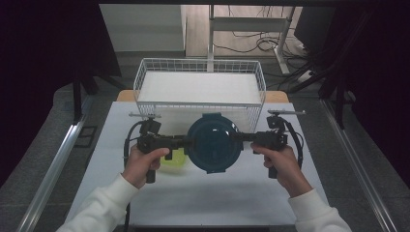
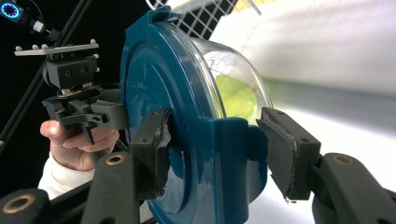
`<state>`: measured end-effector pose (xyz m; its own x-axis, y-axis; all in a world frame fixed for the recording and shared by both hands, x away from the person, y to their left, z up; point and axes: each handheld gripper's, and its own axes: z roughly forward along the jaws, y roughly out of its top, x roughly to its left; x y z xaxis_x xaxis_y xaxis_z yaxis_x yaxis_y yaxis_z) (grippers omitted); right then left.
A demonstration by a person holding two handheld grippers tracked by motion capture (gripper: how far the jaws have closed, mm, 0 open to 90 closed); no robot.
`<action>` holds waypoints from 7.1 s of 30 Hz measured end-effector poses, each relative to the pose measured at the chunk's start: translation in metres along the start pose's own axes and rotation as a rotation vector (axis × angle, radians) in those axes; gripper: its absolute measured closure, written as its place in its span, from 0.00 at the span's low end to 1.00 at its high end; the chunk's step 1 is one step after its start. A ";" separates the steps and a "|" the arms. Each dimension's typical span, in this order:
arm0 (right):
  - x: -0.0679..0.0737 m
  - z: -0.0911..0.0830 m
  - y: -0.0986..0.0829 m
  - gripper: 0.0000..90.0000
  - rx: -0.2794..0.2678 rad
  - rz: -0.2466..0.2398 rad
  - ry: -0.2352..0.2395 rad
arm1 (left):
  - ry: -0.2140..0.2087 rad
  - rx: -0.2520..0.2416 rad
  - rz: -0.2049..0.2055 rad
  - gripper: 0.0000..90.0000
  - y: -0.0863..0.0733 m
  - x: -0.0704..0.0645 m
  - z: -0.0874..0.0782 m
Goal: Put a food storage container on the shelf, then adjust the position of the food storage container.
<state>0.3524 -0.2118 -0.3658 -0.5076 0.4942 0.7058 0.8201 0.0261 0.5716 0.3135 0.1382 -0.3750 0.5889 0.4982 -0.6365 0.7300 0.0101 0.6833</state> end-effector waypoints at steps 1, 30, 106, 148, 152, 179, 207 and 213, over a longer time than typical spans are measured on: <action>0.004 0.000 0.006 0.49 -0.006 -0.010 -0.003 | -0.001 -0.004 0.005 0.56 0.004 0.000 -0.001; 0.033 0.007 0.106 0.49 -0.070 -0.088 -0.010 | -0.016 -0.007 0.086 0.56 0.119 0.012 -0.022; -0.005 0.064 0.170 0.19 -0.240 0.045 -0.259 | 0.236 -0.162 0.016 0.24 0.169 0.078 0.010; -0.001 -0.023 -0.105 0.28 -0.012 -0.506 -0.263 | 0.317 0.052 0.336 0.27 -0.109 0.004 -0.038; -0.013 -0.017 -0.115 0.29 0.023 -0.487 -0.263 | 0.319 0.084 0.329 0.27 -0.117 0.009 -0.030; -0.027 -0.016 -0.122 0.30 0.050 -0.468 -0.284 | 0.430 0.012 0.262 0.33 -0.093 0.042 -0.045; -0.030 -0.011 -0.124 0.30 0.072 -0.486 -0.287 | 0.639 0.224 0.153 0.99 -0.029 0.150 -0.040; -0.030 -0.011 -0.124 0.30 0.076 -0.487 -0.290 | 0.673 0.263 0.173 1.00 -0.020 0.154 -0.033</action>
<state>0.2630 -0.2390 -0.4537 -0.7473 0.6274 0.2191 0.5321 0.3674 0.7628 0.3784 0.2430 -0.4747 0.4251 0.8981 -0.1130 0.7545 -0.2826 0.5924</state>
